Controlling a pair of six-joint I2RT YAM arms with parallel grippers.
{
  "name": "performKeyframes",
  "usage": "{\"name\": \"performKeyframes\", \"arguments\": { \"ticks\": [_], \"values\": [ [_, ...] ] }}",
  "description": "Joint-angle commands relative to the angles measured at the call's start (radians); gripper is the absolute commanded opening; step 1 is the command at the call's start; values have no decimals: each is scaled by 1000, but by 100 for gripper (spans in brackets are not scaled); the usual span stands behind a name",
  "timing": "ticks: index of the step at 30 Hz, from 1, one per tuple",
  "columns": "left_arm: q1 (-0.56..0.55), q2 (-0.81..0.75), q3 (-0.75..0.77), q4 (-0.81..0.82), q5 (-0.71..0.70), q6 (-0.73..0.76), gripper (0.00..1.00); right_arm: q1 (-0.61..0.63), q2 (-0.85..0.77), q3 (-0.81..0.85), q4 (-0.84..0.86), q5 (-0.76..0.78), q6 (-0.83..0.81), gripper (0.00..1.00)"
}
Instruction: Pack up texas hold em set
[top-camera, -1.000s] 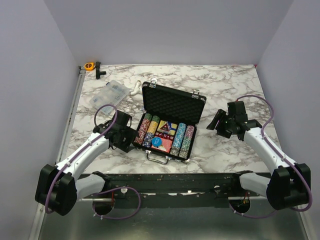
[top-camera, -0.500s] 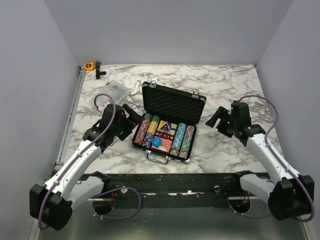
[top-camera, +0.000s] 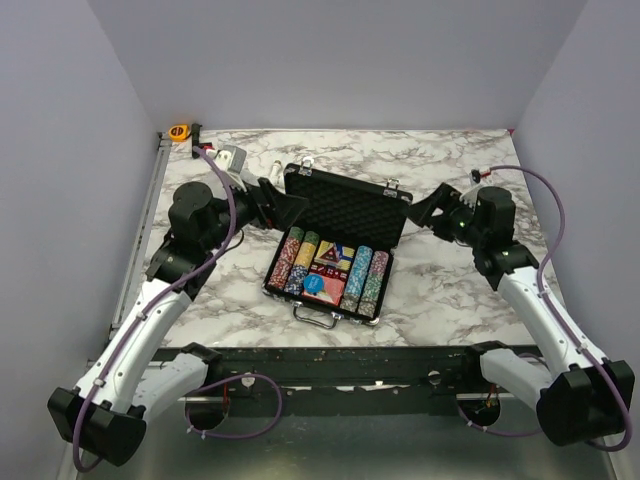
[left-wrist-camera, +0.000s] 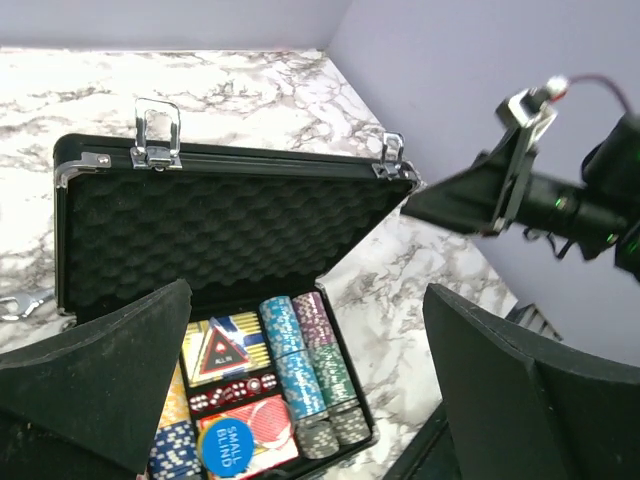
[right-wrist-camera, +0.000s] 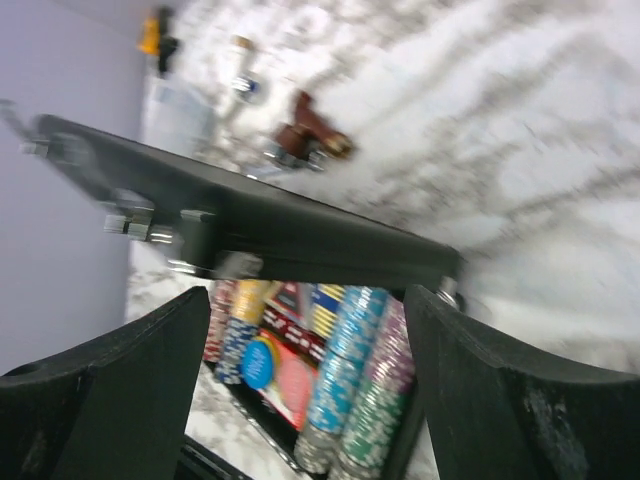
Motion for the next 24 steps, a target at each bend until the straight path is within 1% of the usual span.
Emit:
{"name": "performKeyframes", "arguments": {
  "ticks": [1,3,6,8,11,13,16,19,23,24],
  "values": [
    [6,-62,-81,54,50,152,99,-2,-4,51,267,-201,32,80],
    [-7,-72,-65,11,18,194,98,-2,19,77,269,-212,4,80],
    [-10,-81,-52,-3,7,218,98,-5,75,139,202,-157,-31,78],
    [-10,-90,-56,-10,-3,219,97,-12,88,140,203,-161,-46,78],
    [-11,-94,-56,-9,-12,228,96,-10,103,124,248,-169,-40,76],
    [-11,-83,-52,-15,-17,233,96,-11,124,127,246,-182,-45,72],
    [-12,-70,-56,-15,-15,231,95,-12,137,112,248,-176,-51,58],
    [-12,-63,-57,-12,-13,230,95,-10,145,98,241,-209,-75,49],
    [-12,-59,-60,-4,-3,230,94,-10,139,78,202,-247,-106,42],
    [-10,-55,-59,-4,-7,231,93,-10,136,80,157,-248,-111,41]
  ]
}}
